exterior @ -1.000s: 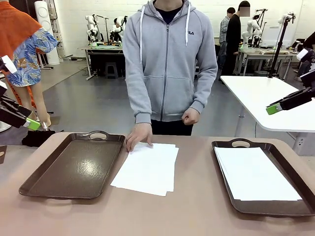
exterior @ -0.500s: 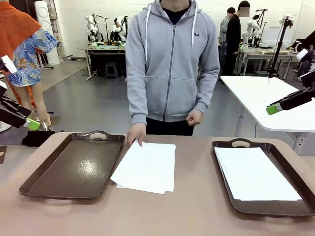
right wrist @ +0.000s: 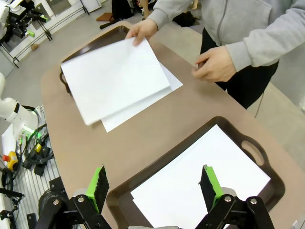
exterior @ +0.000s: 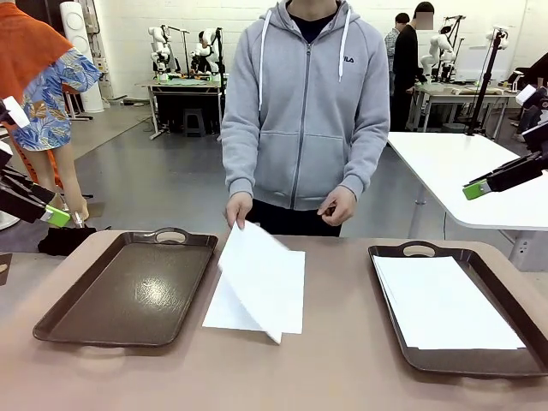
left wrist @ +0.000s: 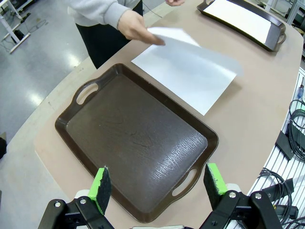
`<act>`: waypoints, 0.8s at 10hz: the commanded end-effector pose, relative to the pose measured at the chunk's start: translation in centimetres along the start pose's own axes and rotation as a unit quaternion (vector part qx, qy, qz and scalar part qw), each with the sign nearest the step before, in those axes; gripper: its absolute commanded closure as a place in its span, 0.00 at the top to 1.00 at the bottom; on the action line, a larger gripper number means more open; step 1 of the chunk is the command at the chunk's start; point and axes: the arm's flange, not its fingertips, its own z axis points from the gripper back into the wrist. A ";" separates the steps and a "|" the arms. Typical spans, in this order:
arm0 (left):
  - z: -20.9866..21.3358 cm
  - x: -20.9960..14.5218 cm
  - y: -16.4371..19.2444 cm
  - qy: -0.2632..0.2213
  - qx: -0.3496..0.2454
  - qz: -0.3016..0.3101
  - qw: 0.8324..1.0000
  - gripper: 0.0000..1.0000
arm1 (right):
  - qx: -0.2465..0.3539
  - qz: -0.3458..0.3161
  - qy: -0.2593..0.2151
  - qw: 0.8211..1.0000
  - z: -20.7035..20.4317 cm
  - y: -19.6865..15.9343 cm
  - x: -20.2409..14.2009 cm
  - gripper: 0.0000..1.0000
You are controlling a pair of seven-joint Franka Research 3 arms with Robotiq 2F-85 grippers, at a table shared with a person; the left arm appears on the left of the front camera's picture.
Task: Sort the A4 documents.
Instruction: Receive the A4 Paper.
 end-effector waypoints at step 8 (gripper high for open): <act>-0.1 -0.1 0.1 -0.003 -0.004 0.001 1.000 1.00 | 0.000 0.002 -0.001 1.000 0.0 0.1 0.0 1.00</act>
